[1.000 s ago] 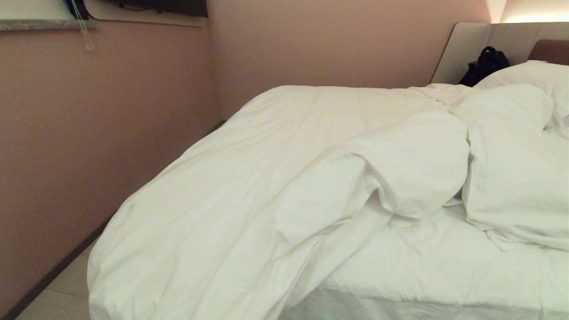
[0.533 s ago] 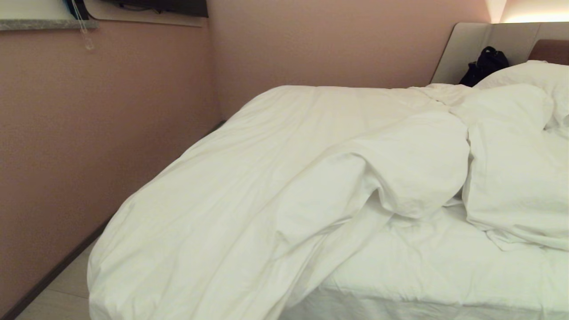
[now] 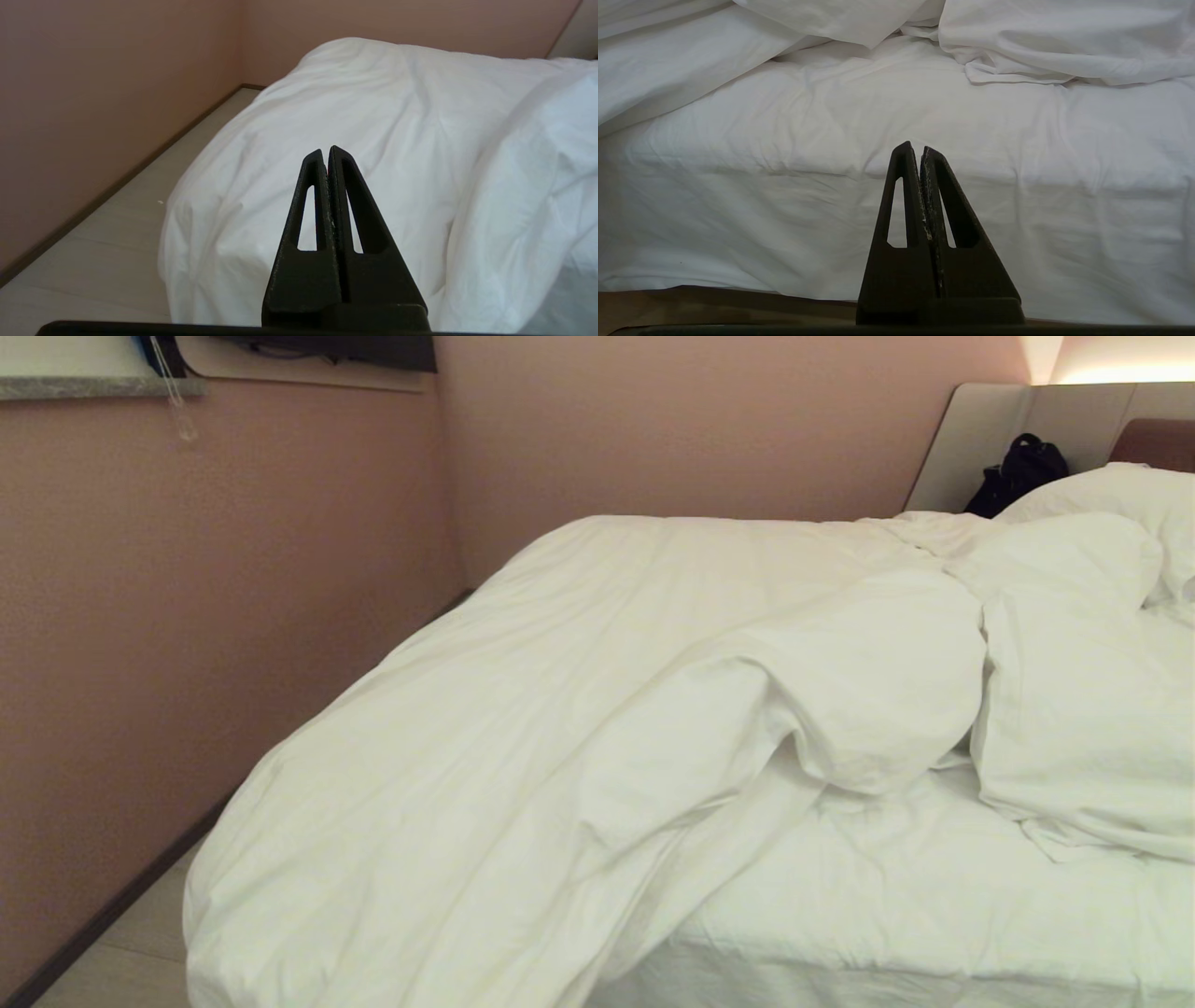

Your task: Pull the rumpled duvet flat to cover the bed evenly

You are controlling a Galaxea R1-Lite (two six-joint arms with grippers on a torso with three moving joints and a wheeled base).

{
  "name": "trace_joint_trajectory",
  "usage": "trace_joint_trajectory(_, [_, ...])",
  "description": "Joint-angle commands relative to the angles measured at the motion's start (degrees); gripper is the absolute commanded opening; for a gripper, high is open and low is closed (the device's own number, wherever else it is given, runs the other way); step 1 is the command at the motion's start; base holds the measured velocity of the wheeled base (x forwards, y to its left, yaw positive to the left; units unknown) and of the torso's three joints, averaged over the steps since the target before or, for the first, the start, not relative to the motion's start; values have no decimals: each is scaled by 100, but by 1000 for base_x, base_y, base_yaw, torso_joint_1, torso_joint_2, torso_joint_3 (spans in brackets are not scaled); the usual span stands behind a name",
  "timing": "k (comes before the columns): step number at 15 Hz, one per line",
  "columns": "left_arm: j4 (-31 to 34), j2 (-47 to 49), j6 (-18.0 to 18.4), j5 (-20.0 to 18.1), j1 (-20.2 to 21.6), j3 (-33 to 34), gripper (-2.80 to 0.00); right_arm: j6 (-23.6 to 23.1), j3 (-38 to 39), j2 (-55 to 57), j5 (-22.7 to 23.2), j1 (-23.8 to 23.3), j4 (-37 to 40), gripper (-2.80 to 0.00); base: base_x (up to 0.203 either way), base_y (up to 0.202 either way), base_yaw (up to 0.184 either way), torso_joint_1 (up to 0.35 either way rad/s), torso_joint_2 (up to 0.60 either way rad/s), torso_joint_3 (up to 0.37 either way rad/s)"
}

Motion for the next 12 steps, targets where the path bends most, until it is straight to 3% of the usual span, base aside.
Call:
trace_joint_trajectory(1, [11,-5,1,-66,2,206,-280,0,0,7,2,0,-4,-280,0,0,0,0,0,0])
trace_joint_trajectory(4, [11,-5,65,-75,2,359,-280,0,0,7,2,0,-4,-280,0,0,0,0,0,0])
trace_joint_trajectory(7, [-13,-5,414,-53,2,539,-280,0,0,7,2,0,-4,-280,0,0,0,0,0,0])
trace_joint_trajectory(12, [-7,-5,440,-65,3,847,-280,0,0,7,2,0,-4,-280,0,0,0,0,0,0])
